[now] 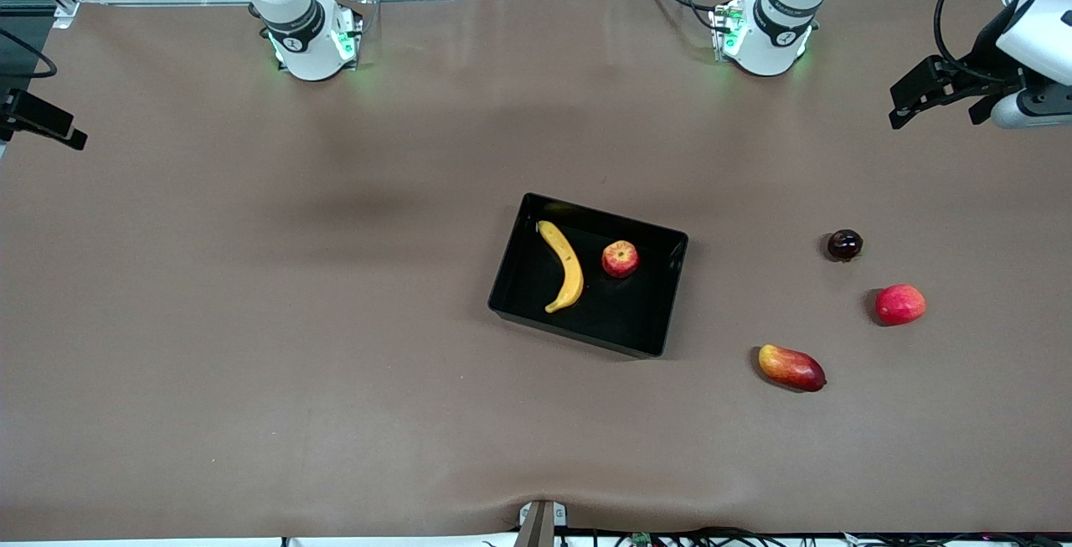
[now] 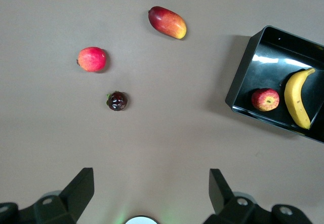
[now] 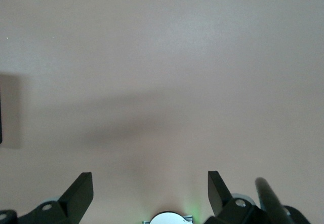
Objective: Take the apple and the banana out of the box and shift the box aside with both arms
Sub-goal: 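Reach the left gripper into the black tray toward the red apple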
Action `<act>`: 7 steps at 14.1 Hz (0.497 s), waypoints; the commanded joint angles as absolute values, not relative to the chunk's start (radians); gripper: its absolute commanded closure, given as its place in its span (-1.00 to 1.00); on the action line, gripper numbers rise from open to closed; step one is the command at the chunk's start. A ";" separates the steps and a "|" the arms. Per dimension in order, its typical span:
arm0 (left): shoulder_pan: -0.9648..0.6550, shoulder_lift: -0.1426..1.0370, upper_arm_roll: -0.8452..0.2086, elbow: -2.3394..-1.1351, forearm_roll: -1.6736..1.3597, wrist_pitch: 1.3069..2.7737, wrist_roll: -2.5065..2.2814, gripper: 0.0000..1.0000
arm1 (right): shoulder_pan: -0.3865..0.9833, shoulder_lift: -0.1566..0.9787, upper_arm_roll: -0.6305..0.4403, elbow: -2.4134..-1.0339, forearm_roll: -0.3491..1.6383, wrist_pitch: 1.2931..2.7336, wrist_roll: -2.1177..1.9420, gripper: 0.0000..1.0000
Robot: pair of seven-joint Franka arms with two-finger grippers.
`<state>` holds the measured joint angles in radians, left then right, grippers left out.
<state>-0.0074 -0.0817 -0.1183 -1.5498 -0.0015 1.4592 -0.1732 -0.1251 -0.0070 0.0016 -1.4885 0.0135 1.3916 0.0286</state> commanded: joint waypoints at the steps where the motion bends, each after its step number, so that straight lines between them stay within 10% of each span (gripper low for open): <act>1: -0.005 -0.087 -0.117 -1.545 -0.003 1.436 -0.155 -1.00 | -0.152 -0.002 0.018 -1.477 0.015 1.382 0.017 -1.00; 7: -0.023 -0.049 -0.133 -1.543 0.009 1.417 -0.170 -1.00 | -0.152 -0.002 0.018 -1.477 0.015 1.382 0.017 -1.00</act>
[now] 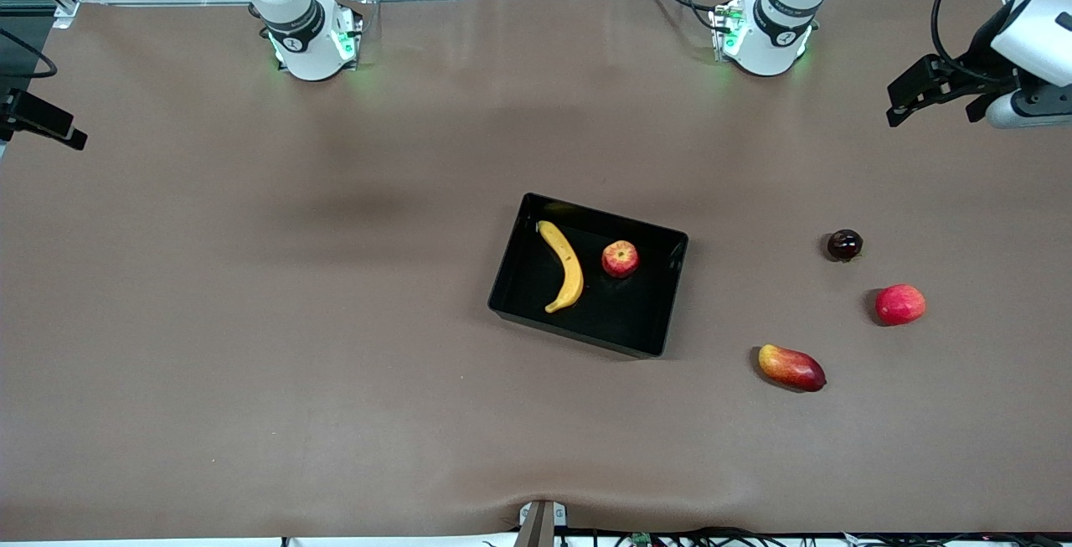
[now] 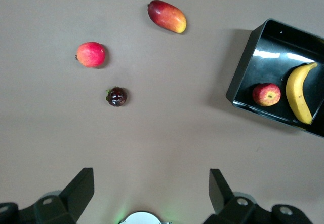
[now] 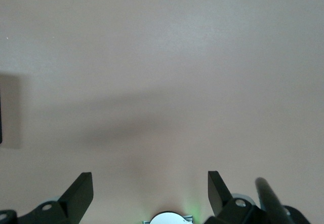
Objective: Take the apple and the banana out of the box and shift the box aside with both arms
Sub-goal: 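Reach the left gripper into the black tray toward the red apple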
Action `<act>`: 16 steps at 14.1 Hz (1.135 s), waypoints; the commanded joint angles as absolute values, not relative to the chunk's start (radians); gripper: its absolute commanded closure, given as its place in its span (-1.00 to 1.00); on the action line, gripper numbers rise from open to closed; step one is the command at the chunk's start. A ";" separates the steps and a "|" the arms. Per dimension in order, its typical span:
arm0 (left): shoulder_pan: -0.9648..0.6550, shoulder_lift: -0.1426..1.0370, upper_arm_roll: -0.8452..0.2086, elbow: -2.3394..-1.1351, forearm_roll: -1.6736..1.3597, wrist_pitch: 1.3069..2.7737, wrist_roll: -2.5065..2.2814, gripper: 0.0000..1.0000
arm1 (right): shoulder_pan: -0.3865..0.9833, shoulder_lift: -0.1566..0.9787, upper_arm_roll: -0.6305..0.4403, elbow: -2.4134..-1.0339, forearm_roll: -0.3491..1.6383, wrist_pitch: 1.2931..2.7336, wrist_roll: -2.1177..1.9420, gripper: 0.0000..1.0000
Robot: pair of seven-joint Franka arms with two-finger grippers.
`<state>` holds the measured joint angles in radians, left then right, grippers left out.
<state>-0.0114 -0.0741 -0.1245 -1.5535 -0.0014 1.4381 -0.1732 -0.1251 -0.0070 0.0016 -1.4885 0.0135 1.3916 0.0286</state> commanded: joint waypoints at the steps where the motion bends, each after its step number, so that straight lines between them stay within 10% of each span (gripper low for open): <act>1: -0.037 -0.028 -0.168 -1.548 0.011 1.408 -0.205 -1.00 | -0.152 -0.002 0.018 -1.477 0.015 1.382 0.017 -1.00; 6: -0.095 0.150 -0.374 -1.548 0.026 1.578 -0.544 -1.00 | -0.150 -0.002 0.018 -1.477 0.015 1.382 0.018 -1.00; 16: -0.321 0.535 -0.380 -1.613 0.242 2.006 -0.782 -1.00 | -0.150 -0.002 0.018 -1.477 0.015 1.382 0.017 -1.00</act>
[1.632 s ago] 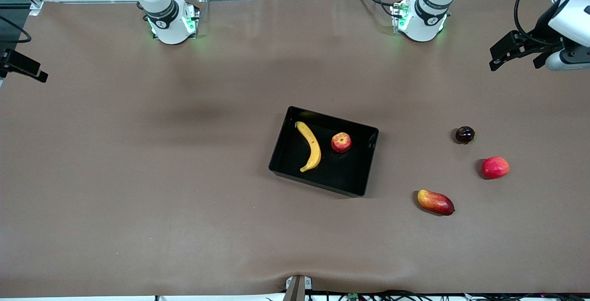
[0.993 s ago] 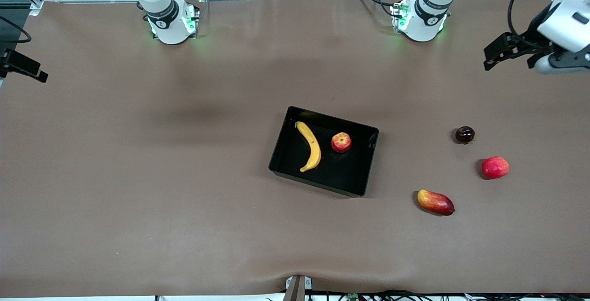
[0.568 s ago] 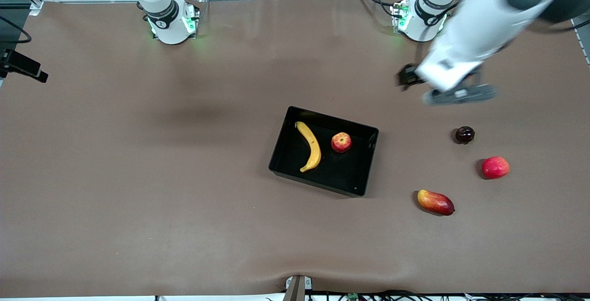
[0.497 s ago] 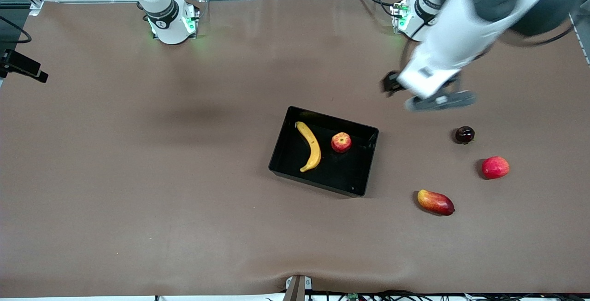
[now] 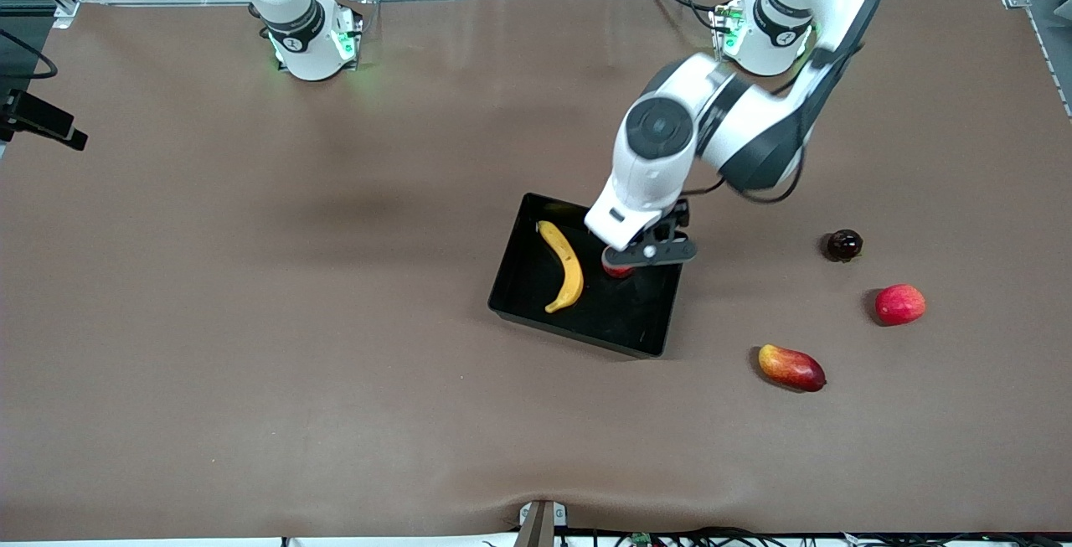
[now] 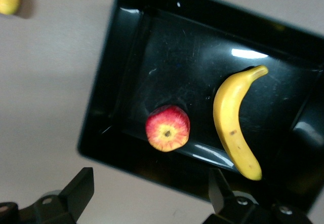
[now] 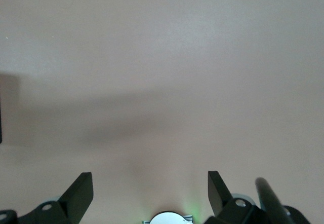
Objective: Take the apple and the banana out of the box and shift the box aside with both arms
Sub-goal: 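Reach the left gripper into the black tray toward the red apple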
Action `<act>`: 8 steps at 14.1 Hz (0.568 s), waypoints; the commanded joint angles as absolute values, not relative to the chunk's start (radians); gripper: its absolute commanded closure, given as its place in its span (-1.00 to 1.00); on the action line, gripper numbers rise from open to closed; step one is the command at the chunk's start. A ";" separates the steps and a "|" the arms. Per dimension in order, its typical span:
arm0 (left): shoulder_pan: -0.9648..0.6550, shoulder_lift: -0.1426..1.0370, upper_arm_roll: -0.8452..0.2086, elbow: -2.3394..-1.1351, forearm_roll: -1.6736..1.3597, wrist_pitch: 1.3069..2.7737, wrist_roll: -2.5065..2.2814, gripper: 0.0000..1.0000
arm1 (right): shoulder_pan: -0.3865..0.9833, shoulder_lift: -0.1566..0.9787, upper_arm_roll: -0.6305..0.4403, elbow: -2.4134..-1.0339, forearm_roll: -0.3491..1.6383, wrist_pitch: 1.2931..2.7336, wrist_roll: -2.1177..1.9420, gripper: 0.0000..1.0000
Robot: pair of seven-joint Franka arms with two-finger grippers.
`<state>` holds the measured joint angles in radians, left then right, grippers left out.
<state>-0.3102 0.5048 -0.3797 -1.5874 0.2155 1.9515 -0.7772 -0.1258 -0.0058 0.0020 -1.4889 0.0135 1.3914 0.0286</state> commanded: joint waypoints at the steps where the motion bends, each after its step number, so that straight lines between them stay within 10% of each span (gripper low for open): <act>1: -0.318 0.549 -0.380 -1.649 0.248 2.055 -0.781 -1.00 | -0.150 -0.002 0.018 -1.477 0.015 1.382 0.018 -1.00; 8: -0.307 0.623 -0.379 -1.763 0.301 2.206 -0.773 -0.85 | -0.150 -0.002 0.018 -1.477 0.015 1.382 0.018 -1.00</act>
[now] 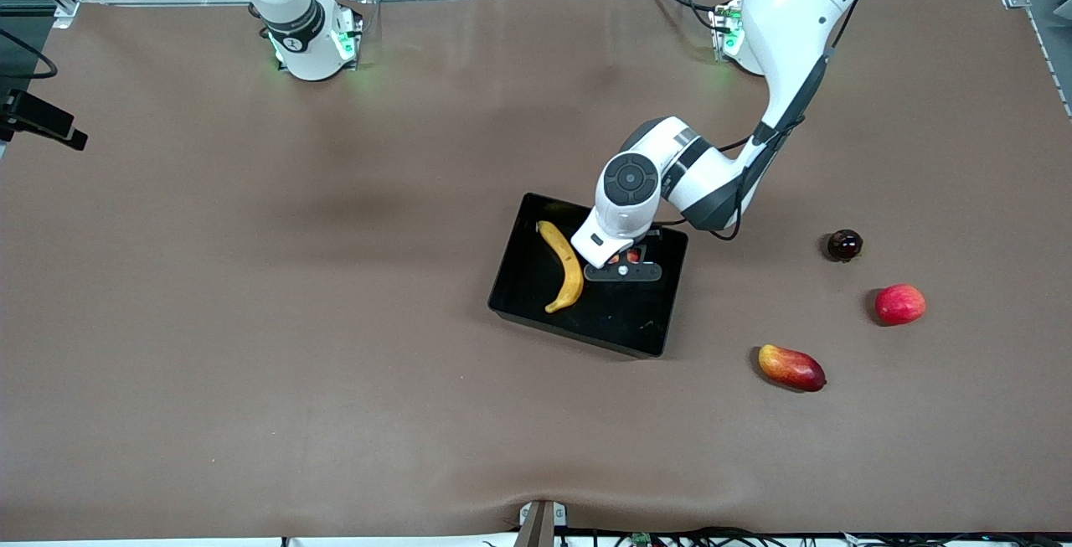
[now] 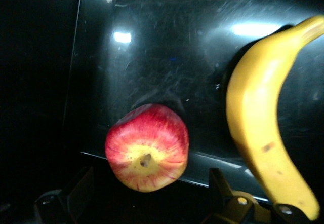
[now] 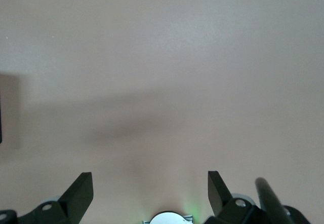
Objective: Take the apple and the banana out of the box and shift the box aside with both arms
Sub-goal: 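Grasp the red apple with the left gripper and lift it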
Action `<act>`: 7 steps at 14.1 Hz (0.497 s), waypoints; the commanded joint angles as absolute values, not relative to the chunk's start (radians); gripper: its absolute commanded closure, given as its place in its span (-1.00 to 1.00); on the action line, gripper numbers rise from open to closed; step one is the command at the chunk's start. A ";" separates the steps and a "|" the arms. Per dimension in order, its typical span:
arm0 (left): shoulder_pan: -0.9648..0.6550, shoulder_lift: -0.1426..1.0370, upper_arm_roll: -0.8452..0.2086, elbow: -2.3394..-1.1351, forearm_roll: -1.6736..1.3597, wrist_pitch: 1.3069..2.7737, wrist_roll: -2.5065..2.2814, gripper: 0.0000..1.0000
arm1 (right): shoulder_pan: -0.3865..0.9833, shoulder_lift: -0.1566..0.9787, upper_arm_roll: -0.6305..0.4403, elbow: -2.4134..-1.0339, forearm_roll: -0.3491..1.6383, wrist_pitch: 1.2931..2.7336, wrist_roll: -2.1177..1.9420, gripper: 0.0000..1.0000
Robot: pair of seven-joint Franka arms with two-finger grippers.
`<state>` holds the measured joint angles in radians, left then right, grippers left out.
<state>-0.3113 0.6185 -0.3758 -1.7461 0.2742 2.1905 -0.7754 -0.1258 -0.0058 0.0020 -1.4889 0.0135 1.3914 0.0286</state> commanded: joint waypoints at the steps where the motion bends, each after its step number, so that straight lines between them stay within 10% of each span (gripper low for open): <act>1: -0.307 0.633 -0.379 -1.763 0.301 2.206 -0.773 -0.70 | -0.150 -0.002 0.018 -1.477 0.015 1.381 0.018 -1.00; 3: -0.305 0.635 -0.379 -1.763 0.301 2.206 -0.773 -0.35 | -0.152 -0.002 0.018 -1.477 0.015 1.382 0.017 -1.00; 6: -0.304 0.629 -0.376 -1.747 0.301 2.206 -0.766 0.88 | -0.150 -0.002 0.018 -1.477 0.015 1.381 0.018 -1.00; 7: -0.304 0.624 -0.374 -1.727 0.301 2.201 -0.759 1.00 | -0.152 -0.002 0.018 -1.477 0.015 1.381 0.018 -1.00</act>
<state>-0.3087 0.6394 -0.3752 -1.7474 0.2791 2.1992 -0.7692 -0.1258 -0.0058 0.0020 -1.4889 0.0135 1.3914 0.0286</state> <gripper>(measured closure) 0.388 0.000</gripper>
